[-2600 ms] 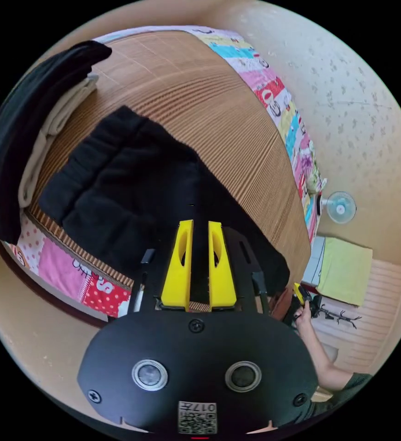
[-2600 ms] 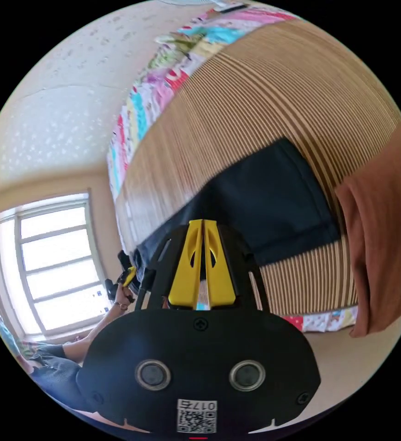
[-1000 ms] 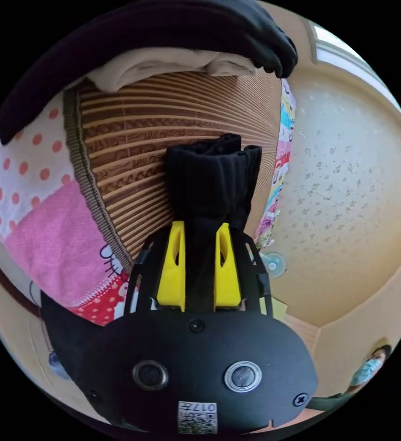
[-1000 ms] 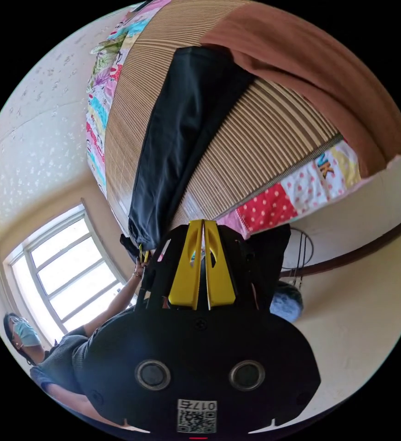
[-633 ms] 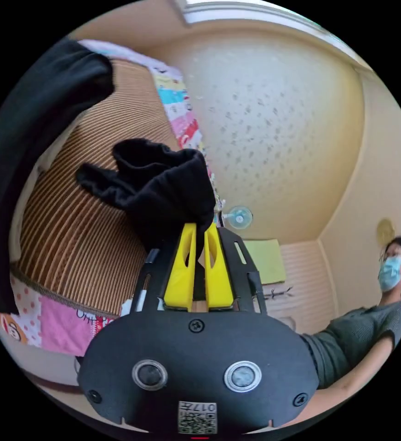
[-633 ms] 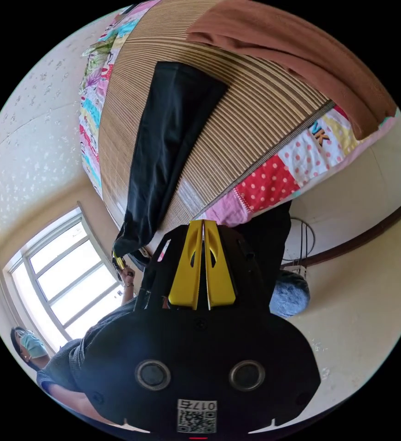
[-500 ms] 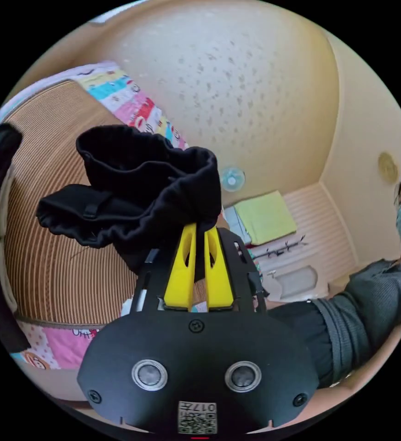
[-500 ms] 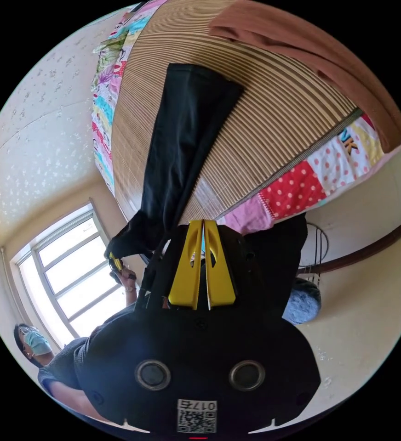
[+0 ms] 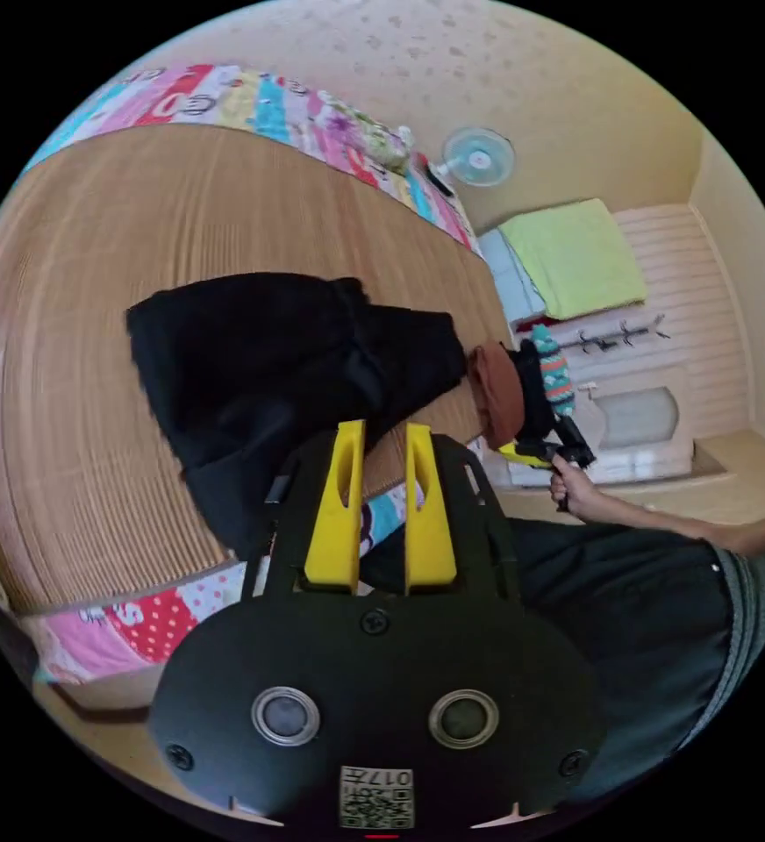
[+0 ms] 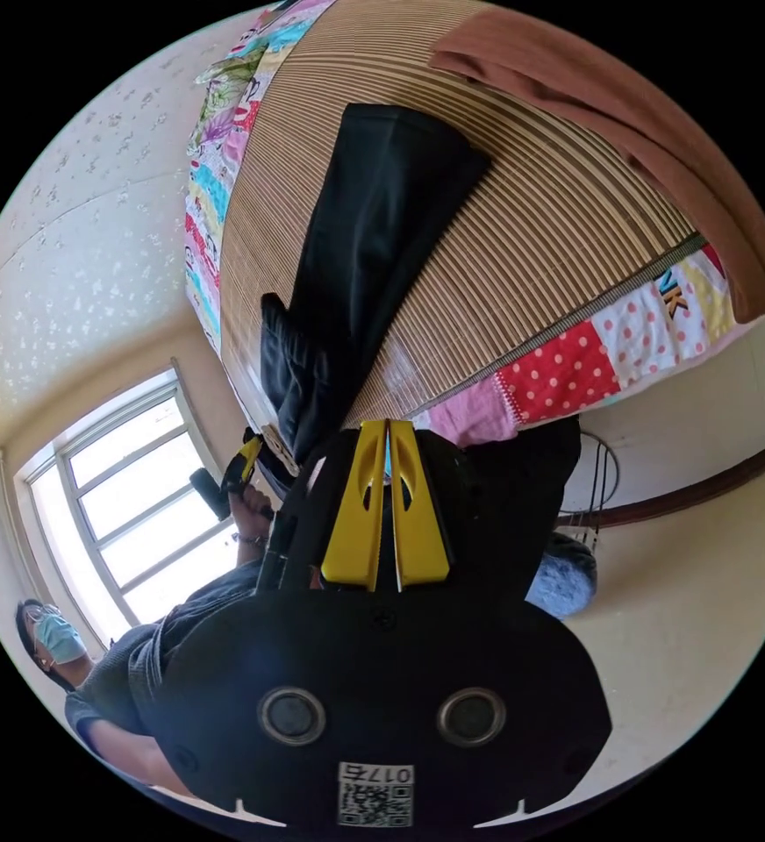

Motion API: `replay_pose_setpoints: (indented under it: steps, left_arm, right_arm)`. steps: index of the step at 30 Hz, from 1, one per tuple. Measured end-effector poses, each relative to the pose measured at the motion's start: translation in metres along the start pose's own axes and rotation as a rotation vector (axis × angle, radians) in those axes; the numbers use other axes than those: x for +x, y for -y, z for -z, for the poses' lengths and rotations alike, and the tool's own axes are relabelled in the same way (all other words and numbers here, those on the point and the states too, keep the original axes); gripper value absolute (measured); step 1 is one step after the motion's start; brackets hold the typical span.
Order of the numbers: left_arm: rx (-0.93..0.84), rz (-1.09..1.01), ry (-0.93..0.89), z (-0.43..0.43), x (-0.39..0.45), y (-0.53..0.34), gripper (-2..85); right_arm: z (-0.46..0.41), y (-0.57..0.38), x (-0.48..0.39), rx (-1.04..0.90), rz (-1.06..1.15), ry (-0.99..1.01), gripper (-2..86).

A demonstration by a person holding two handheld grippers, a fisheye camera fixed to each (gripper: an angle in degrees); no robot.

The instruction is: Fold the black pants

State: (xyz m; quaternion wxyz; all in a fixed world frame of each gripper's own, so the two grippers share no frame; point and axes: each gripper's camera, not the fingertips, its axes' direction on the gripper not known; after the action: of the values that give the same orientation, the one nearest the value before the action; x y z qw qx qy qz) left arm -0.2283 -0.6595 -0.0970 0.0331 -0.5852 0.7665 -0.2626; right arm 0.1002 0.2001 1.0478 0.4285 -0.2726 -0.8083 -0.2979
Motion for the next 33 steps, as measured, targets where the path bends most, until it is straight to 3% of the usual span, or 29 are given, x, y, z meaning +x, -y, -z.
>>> replay_pose_setpoints:
  steps: [5,8,12,14,21,25,29,33]
  left_arm:
    - [0.145,0.415,0.064,0.008,-0.109,-0.021,19.8]
    - [0.066,0.557,-0.028,-0.025,-0.161,-0.028,21.0]
    - [-0.052,0.641,-0.294,-0.085,-0.196,-0.038,16.3]
    - [-0.099,0.682,-0.419,-0.106,-0.213,-0.049,9.6]
    - [0.000,0.377,-0.536,-0.081,-0.177,-0.032,5.7]
    - [0.008,0.091,-0.565,-0.045,-0.122,0.003,5.5]
    - [-0.033,-0.065,-0.419,-0.045,-0.065,0.049,5.4]
    - [-0.120,-0.201,-0.297,-0.088,-0.014,0.092,5.6]
  right_arm:
    - [0.014,0.006,0.032,-0.029,-0.024,-0.026,0.3]
    - [0.024,0.019,0.039,-0.018,-0.017,0.002,0.3]
    - [0.020,0.052,0.027,-0.065,0.039,-0.011,0.3]
    - [0.005,0.081,0.006,-0.126,0.102,-0.039,0.4]
    - [-0.061,0.145,-0.082,-0.177,0.319,-0.081,0.5]
    - [-0.151,0.160,-0.114,-0.362,0.339,-0.015,0.6]
    - [-0.224,0.145,-0.115,-0.627,0.301,0.079,0.5]
    - [-0.227,0.146,-0.100,-0.698,0.313,0.283,0.5]
